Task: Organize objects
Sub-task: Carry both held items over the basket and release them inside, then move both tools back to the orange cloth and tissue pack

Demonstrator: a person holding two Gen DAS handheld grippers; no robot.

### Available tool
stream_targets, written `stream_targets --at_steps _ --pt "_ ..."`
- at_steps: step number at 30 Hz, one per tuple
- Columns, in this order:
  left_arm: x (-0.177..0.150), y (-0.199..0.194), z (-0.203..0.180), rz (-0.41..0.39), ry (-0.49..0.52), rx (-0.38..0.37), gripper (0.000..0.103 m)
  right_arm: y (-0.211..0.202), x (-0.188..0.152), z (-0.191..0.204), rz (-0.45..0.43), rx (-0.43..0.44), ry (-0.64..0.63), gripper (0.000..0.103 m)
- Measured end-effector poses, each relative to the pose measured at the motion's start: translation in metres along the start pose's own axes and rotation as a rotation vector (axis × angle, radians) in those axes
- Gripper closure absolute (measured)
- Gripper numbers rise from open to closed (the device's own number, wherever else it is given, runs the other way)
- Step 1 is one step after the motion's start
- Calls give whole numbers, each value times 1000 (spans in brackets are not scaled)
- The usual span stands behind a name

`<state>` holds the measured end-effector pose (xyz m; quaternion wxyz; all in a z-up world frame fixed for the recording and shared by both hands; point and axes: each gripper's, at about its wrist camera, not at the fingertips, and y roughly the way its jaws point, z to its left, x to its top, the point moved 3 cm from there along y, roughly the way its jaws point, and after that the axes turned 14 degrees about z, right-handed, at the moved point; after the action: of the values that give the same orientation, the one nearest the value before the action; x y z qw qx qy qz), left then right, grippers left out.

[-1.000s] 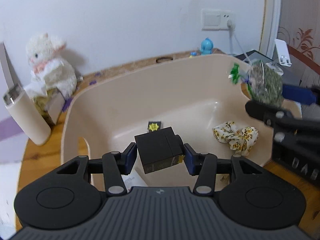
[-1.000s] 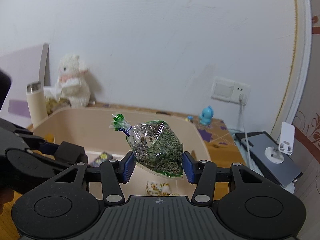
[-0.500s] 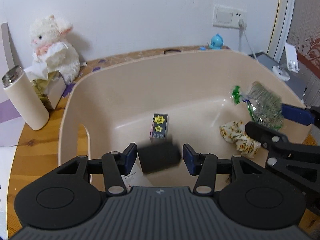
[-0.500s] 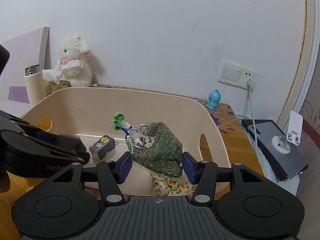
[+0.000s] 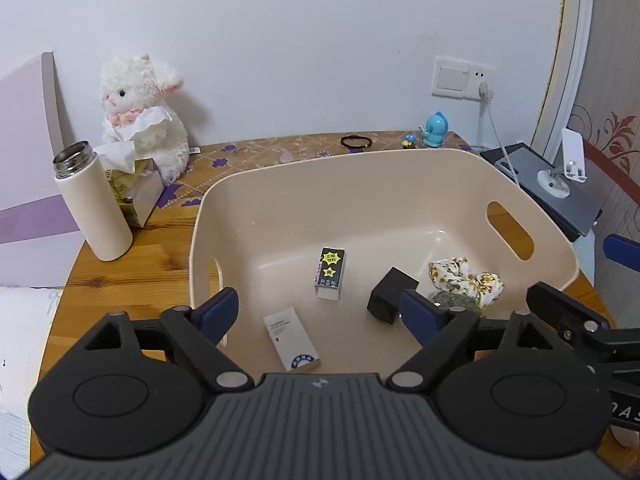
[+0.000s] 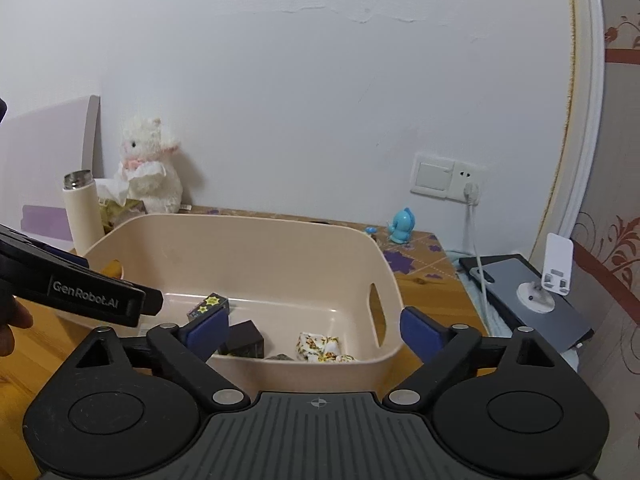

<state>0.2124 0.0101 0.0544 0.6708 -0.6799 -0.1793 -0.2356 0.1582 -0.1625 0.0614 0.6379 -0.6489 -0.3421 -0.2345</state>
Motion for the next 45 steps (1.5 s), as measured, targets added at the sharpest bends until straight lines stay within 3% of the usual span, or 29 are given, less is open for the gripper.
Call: stream_targets --at_steps 14,28,37,45 --pt "-43 -28 -11 -15 84 3 10 -21 -38 -7 22 17 38 4" --pt "-89 10 -16 114 116 -29 10 -5 -87 -9 148 22 27 4" --pt "-103 41 -18 199 132 -71 10 8 -102 0 222 41 -21 4" --pt "-103 63 -17 225 97 -117 10 29 -107 15 286 85 -57 4"
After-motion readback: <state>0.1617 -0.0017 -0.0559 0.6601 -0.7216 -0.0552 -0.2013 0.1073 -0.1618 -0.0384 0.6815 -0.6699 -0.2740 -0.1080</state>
